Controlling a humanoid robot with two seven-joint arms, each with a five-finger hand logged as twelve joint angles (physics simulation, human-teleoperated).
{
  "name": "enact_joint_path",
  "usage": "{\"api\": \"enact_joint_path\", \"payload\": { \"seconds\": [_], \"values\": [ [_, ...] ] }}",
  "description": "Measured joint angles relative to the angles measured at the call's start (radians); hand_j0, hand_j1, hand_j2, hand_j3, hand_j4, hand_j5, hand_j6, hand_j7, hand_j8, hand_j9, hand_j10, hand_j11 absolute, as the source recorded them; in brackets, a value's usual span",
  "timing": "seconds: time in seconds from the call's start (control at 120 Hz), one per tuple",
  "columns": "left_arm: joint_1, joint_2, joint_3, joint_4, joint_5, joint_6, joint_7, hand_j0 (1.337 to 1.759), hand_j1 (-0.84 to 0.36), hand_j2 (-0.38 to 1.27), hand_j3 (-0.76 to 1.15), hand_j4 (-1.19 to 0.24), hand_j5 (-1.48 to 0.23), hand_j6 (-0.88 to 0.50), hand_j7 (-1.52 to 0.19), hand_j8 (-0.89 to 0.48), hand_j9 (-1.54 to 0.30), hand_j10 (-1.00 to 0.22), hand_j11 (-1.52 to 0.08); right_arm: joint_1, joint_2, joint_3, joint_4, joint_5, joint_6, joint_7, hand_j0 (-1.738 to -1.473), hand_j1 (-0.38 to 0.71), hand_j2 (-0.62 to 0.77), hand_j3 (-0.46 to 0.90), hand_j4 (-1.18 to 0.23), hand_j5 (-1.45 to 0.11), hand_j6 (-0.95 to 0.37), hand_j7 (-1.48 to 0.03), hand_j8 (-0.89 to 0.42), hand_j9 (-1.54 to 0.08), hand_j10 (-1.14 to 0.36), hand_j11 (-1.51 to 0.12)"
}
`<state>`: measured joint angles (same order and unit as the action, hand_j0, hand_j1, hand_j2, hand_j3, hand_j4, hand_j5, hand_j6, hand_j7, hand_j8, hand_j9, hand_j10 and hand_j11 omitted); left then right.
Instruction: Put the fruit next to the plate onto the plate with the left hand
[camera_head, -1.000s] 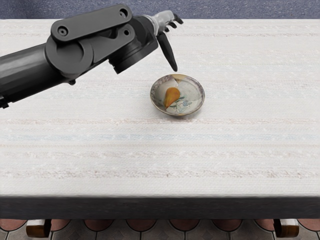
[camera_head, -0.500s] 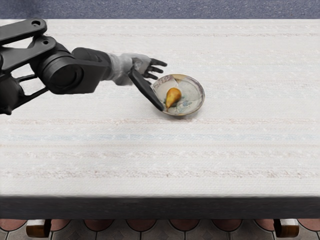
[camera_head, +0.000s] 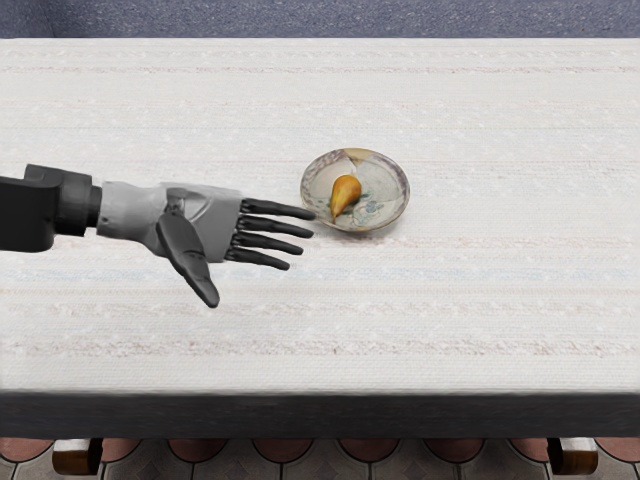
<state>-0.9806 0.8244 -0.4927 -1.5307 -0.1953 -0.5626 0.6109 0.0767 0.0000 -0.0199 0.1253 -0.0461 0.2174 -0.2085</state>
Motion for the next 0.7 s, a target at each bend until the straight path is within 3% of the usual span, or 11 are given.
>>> {"api": "enact_joint_path", "payload": {
  "seconds": [0.392, 0.7],
  "values": [
    [0.054, 0.294, 0.006, 0.034, -0.043, -0.048, 0.000, 1.658, 0.32, 0.00, 0.00, -0.03, -0.03, -0.03, -0.03, -0.03, -0.03, -0.03, -0.03, 0.000, 0.000, 0.000, 0.002, 0.000, 0.002, 0.001, -1.658, -0.35, 0.00, 0.00, 0.00, 0.00, 0.00, 0.00, 0.00, 0.00, 0.00, 0.00],
    [0.059, 0.317, 0.011, 0.078, -0.043, -0.050, 0.000, 1.658, 0.32, 0.00, 0.00, -0.02, -0.03, -0.02, -0.03, -0.02, -0.03, -0.02, -0.03, 0.000, 0.000, 0.000, 0.005, 0.000, 0.014, 0.001, -1.658, -0.35, 0.00, 0.00, 0.00, 0.00, 0.00, 0.00, 0.00, 0.00, 0.00, 0.00]
  ]
}}
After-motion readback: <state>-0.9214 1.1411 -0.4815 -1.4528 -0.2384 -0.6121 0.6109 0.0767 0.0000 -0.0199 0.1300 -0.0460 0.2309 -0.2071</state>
